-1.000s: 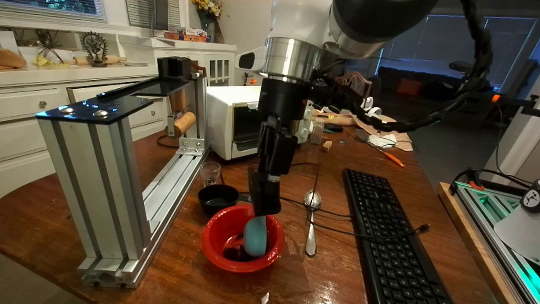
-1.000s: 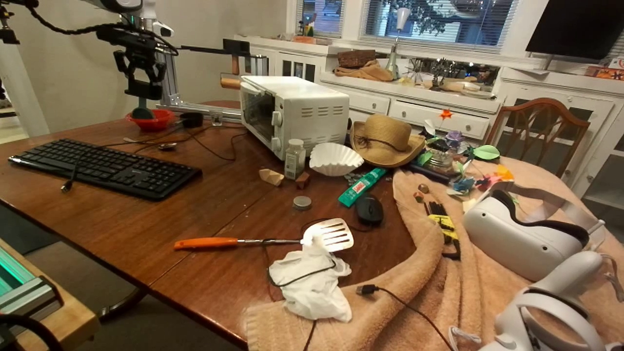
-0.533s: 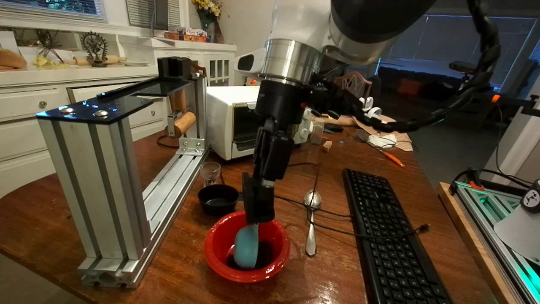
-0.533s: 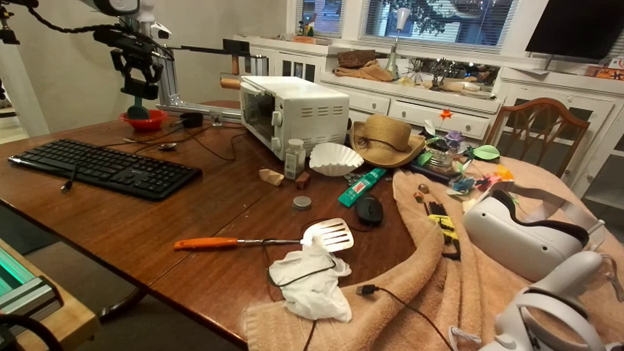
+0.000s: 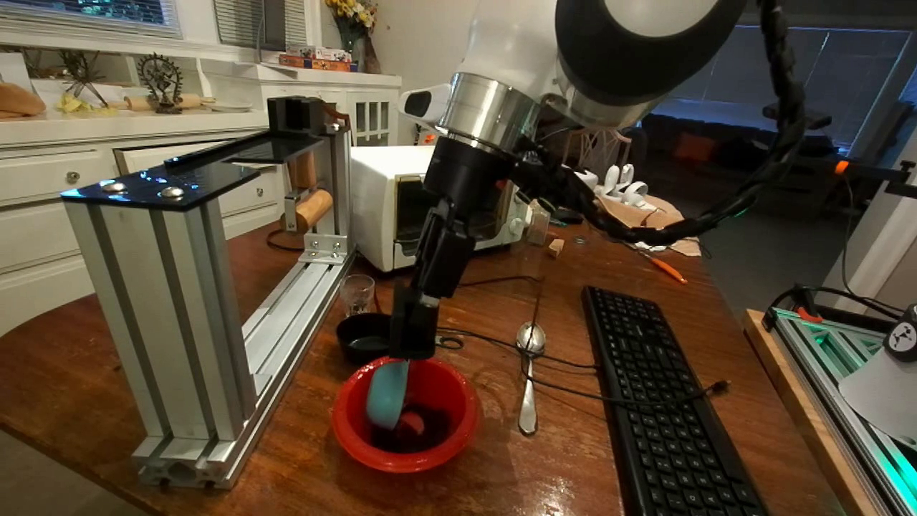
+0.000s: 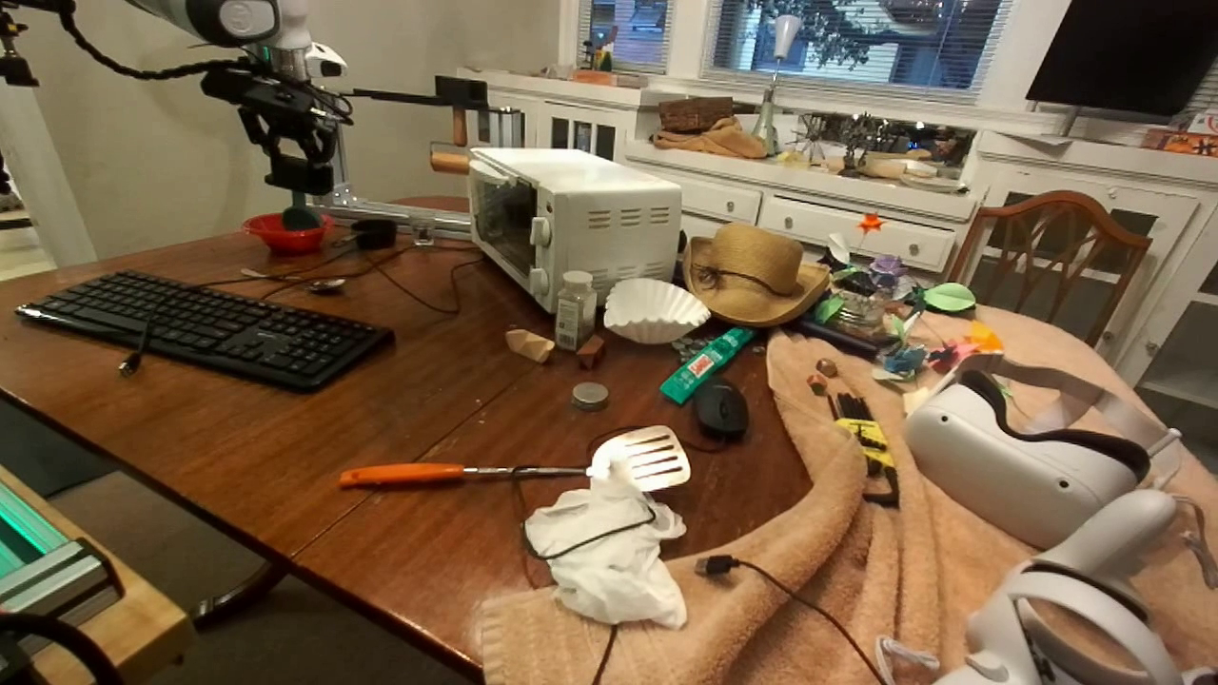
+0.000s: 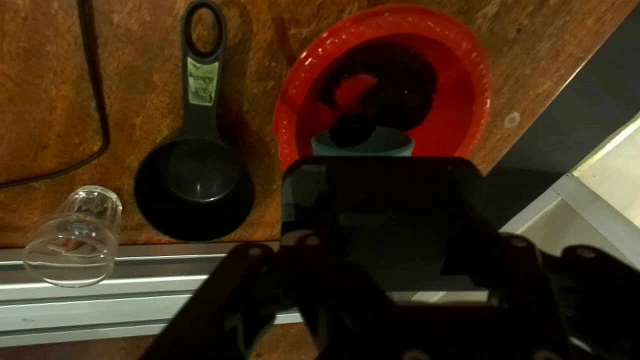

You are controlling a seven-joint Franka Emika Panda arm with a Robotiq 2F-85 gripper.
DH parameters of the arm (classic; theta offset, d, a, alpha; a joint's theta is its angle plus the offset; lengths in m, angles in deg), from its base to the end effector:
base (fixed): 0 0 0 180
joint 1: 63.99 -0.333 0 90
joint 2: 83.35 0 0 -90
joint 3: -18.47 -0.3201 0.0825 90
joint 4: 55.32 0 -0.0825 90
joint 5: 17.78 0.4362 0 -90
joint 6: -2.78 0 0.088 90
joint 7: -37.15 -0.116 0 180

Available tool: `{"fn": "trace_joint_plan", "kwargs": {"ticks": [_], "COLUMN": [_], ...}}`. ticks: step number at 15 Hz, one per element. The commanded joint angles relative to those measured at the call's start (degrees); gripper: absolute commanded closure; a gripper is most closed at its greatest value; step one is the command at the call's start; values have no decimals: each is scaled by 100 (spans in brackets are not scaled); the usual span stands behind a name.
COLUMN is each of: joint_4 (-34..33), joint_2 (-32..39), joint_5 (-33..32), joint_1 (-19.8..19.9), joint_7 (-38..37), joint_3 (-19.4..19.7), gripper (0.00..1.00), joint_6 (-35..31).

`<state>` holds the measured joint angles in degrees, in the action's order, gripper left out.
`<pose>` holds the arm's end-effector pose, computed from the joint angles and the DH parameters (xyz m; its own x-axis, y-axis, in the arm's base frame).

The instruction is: Pick up the blue scooper from the rack on the left and use it to stir the contents of the red bowl

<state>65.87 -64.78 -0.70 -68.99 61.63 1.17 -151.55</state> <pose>0.5954 0.2334 0.2479 0.8307 0.4621 0.3105 0.5266 -0.8331 -0.1690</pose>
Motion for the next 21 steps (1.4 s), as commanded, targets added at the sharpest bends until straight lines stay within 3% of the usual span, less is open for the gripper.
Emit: {"fn": "trace_joint_plan", "kwargs": {"ticks": [1,4,10,16,21], "joint_4": [205,170,-41,-61,15], "joint_2": [-266,-370,-327,-116,38], "joint_5": [-609,-850,-165,622,587], "joint_1": [-115,-97,16,72,70], "joint_7": [-441,-563,-54,435,431], "joint_3": [228,240,-111,-286,-227], "gripper": [65,65,65,65,65], "joint_6": [98,441,1177,798,264]}}
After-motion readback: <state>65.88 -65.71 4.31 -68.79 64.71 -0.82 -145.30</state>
